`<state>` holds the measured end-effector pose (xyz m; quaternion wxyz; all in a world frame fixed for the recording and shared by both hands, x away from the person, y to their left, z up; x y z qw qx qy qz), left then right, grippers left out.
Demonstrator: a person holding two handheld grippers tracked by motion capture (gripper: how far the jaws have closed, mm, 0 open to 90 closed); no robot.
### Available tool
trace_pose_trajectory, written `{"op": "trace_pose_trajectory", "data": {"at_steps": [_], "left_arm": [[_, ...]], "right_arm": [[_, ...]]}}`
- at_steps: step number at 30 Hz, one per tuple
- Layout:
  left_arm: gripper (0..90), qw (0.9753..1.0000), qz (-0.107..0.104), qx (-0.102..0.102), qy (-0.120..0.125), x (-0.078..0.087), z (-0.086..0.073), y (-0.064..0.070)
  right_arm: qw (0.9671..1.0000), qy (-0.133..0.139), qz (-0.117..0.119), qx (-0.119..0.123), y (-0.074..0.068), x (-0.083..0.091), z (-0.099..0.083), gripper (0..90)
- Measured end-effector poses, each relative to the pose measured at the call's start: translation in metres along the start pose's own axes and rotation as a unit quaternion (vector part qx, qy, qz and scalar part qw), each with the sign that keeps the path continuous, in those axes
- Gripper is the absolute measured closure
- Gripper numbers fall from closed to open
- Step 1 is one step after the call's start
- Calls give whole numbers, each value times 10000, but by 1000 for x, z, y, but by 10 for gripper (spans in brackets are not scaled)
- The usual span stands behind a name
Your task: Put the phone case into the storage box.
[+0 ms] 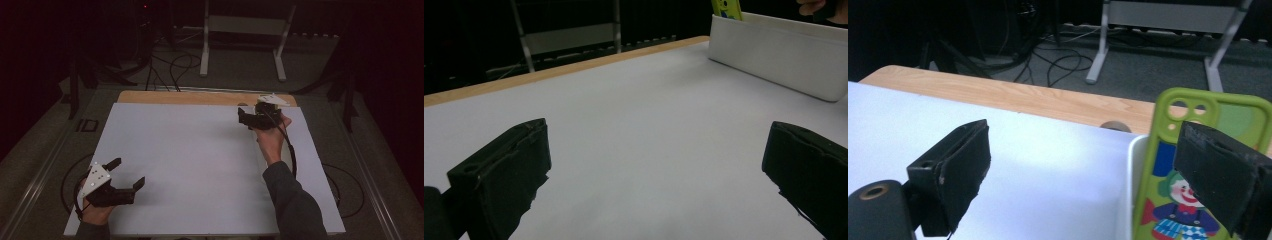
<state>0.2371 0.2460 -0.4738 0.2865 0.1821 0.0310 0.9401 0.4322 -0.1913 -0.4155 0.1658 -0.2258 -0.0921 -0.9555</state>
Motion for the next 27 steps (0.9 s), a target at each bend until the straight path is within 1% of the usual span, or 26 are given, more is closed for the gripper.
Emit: {"op": "trace_pose_trajectory", "data": {"at_steps": [4,8,12,13,15,16,18,19,22,24,26,27], "left_arm": [[0,10000,-4,-5,-12,0,0,0],[0,10000,-3,7,-2,0,0,0],[0,10000,-8,15,1,0,0,0],[0,10000,-10,14,2,0,0,0],[0,10000,-16,13,2,0,0,0],[0,10000,-18,18,5,0,0,0],[0,10000,-18,13,0,1,0,0],[0,10000,-21,17,-1,0,0,0],[0,10000,-29,4,-15,0,0,0],[0,10000,-29,9,-13,0,0,0],[0,10000,-29,15,-7,0,0,0],[0,10000,-29,21,1,0,0,0]], "right_arm": [[9999,9,113,98,-8,4,0,79],[9994,-162,76,311,-15,5,-4,79],[9989,-208,126,390,-19,7,-7,79],[9985,-271,174,447,-23,10,-10,79],[9983,-288,168,484,-24,11,-10,81],[9977,-327,167,578,-29,15,-12,85],[9975,-343,178,588,-30,16,-13,85],[9974,-327,259,589,-34,20,-15,93],[9975,-300,325,545,-37,24,-17,94],[9976,-264,356,532,-39,29,-19,99],[9974,-232,384,570,-42,33,-20,99],[9972,-154,417,593,-44,39,-21,100]]}}
Point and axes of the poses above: each handheld gripper's, and its own axes: x roughly backward along the jaws, z roughly out of its top, y roughly to its right, the point moved 1 cm from there along -x, roughly forward along the jaws, and after that the axes turned 9 degrees about x, right-handed, at the moved point
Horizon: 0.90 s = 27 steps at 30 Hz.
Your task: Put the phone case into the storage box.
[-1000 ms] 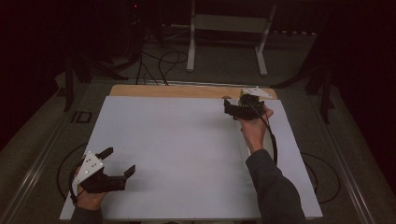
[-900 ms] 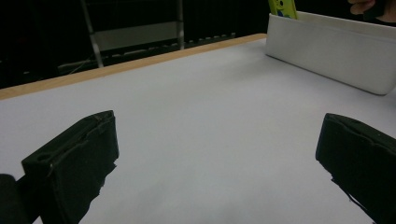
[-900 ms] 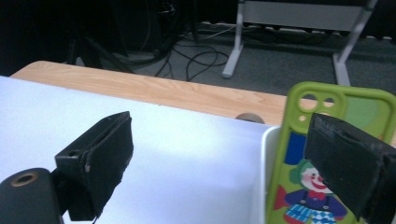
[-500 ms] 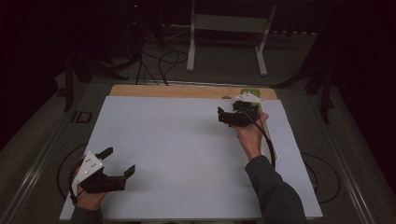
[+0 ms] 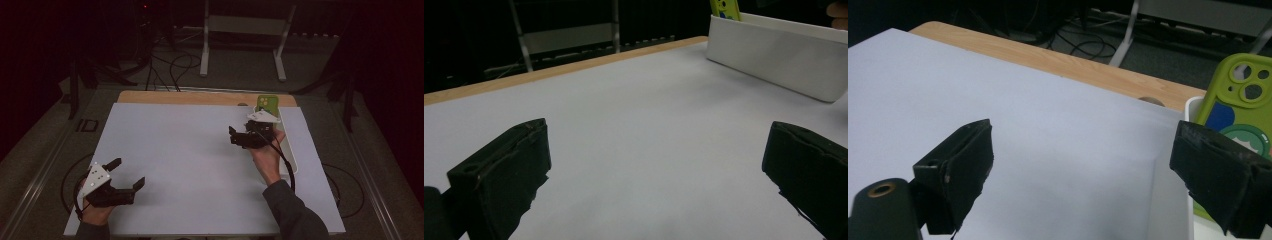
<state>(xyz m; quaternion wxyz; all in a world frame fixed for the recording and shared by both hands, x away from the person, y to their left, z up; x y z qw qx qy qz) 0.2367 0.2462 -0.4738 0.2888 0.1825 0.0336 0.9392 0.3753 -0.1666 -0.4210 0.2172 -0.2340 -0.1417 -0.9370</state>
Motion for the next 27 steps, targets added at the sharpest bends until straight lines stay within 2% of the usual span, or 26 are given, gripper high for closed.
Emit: {"op": "trace_pose_trajectory", "data": {"at_steps": [7,17,27], "left_arm": [[0,10000,8,-15,-22,0,0,0],[0,10000,16,-1,-29,0,-1,0],[0,10000,33,16,-38,0,-1,0]], "right_arm": [[9998,163,115,67,-11,17,-7,99],[9987,397,292,153,-21,32,-19,94],[9963,528,572,365,-35,47,-45,94]]}}
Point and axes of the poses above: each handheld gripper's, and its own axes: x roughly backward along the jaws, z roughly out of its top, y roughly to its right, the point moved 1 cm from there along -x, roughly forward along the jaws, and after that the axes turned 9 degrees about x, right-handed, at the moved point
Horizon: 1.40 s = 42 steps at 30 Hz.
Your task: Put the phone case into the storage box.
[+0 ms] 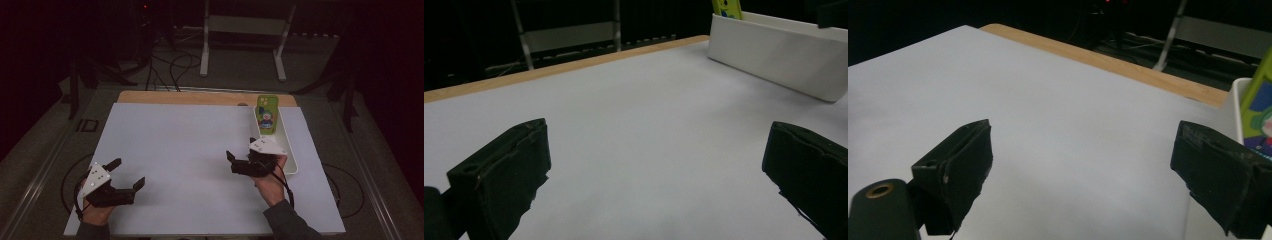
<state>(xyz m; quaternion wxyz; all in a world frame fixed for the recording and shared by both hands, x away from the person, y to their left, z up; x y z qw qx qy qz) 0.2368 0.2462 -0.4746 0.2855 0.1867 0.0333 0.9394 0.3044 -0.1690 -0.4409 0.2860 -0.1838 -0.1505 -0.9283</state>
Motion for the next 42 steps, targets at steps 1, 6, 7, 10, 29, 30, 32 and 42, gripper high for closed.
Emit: {"op": "trace_pose_trajectory", "data": {"at_steps": [1,6,7,10,29,30,32,42], "left_arm": [[0,10000,3,1,1,0,0,0],[0,10000,29,-8,-7,0,0,0],[0,10000,25,-5,-13,0,0,0],[0,10000,33,-3,-17,0,-1,0],[0,9999,73,-31,-89,-2,-3,0],[0,9999,74,-31,-97,-3,-4,0],[0,9999,72,-45,-112,-3,-4,0],[0,9997,76,-81,-204,-3,-10,2]], "right_arm": [[10000,30,35,71,-2,2,-3,94],[9995,111,266,122,-9,8,-17,95],[9994,131,294,131,-10,9,-20,95],[9989,212,391,167,-13,13,-28,95],[9952,465,830,209,-15,34,-65,95],[9952,473,831,210,-14,35,-66,95],[9952,476,816,237,-13,39,-70,96],[9944,650,830,55,-4,51,-80,98]]}}
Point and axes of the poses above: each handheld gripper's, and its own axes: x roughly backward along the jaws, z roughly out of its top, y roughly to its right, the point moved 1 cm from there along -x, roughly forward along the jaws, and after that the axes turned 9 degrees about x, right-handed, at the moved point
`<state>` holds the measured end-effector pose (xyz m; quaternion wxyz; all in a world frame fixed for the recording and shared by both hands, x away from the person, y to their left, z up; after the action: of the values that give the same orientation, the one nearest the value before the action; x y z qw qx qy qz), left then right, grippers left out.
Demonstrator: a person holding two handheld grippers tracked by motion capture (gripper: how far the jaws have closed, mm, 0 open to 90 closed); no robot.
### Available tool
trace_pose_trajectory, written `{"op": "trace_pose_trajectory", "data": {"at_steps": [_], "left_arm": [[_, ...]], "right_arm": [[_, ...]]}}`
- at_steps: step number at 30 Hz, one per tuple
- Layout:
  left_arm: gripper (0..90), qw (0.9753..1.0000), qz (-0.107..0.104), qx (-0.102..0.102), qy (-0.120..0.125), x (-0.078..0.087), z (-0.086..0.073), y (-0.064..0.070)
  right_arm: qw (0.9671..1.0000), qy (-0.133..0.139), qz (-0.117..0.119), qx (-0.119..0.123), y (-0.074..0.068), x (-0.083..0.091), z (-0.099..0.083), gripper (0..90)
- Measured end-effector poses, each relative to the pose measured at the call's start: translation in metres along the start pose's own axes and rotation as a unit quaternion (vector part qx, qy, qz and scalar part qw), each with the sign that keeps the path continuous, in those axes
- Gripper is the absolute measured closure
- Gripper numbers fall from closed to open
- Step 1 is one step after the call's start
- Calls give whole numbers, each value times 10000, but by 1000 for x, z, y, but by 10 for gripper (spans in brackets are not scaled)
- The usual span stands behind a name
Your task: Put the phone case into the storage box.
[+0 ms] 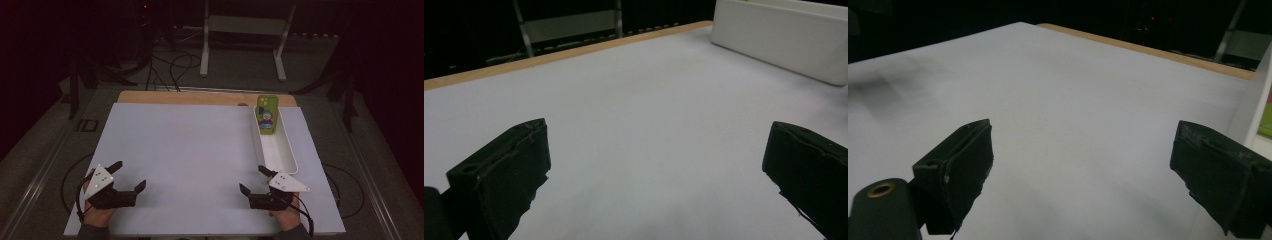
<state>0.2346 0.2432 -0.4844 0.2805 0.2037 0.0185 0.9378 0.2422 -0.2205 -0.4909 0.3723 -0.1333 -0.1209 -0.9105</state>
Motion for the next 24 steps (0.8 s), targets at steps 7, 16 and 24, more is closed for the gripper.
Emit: {"op": "trace_pose_trajectory", "data": {"at_steps": [7,16,24], "left_arm": [[0,9999,-65,-64,-77,-3,-4,5],[0,9999,-59,-50,-69,-3,-5,5],[0,9998,-74,-108,-122,-5,-6,7]], "right_arm": [[9998,130,125,-16,5,3,-4,99],[9995,215,206,118,5,5,-5,100],[9993,297,179,129,7,7,-5,112]]}}
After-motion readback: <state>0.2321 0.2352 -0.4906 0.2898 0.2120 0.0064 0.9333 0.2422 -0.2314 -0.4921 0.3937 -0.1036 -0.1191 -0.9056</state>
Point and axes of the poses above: each handheld gripper's, and its own axes: x roughly backward along the jaws, z roughly out of its top, y roughly to its right, the point moved 1 cm from there along -x, roughly forward along the jaws, and after that the axes turned 9 degrees about x, right-handed, at the moved point
